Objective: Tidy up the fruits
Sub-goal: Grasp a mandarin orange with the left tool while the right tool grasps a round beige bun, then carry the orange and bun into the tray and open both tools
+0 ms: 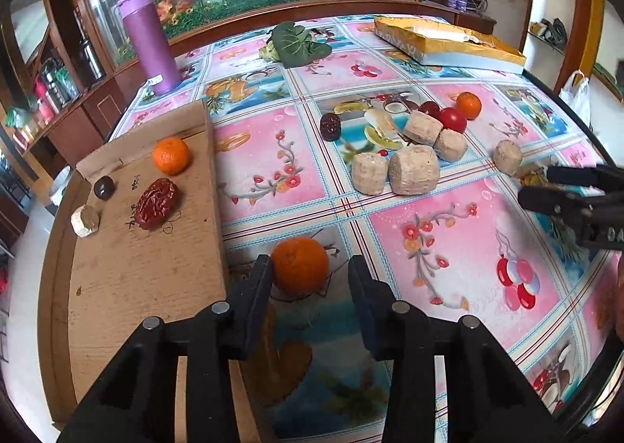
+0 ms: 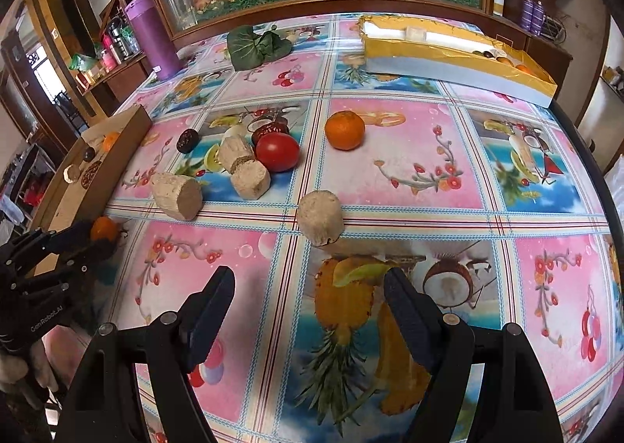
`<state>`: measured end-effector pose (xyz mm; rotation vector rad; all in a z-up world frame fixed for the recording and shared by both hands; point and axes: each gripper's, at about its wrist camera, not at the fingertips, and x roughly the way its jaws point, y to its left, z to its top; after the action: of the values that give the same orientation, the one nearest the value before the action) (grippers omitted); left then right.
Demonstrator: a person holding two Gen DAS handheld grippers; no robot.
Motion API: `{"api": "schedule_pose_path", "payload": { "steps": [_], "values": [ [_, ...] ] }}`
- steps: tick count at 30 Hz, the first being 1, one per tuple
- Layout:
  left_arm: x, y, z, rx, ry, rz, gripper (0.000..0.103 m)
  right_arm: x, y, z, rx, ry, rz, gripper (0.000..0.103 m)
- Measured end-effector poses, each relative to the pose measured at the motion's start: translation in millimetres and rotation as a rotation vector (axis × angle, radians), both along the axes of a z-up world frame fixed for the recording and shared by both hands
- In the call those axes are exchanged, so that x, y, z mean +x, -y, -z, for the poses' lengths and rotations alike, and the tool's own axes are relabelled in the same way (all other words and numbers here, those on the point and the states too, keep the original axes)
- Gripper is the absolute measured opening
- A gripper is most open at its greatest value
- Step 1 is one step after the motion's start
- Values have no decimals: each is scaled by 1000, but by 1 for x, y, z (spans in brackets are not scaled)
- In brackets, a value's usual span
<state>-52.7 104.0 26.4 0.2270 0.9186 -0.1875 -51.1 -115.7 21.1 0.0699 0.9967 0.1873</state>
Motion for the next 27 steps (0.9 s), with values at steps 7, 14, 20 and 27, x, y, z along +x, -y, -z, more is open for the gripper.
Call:
{"api": "schedule_pose_path", "payload": {
  "steps": [7, 14, 20, 27],
  "values": [
    [-3, -6, -2, -3, 24, 3, 24, 21, -7, 2, -121, 34, 25, 74],
    [-2, -4, -1, 7, 28, 18, 25, 33, -21, 7, -151, 54, -14, 32],
    [-10, -4, -4, -23, 44, 28, 23, 25, -20, 6, -91, 61, -29, 29],
    [-26, -8, -23, -91, 86, 12, 23, 2, -13, -10, 4, 106, -43, 29]
  ]
}}
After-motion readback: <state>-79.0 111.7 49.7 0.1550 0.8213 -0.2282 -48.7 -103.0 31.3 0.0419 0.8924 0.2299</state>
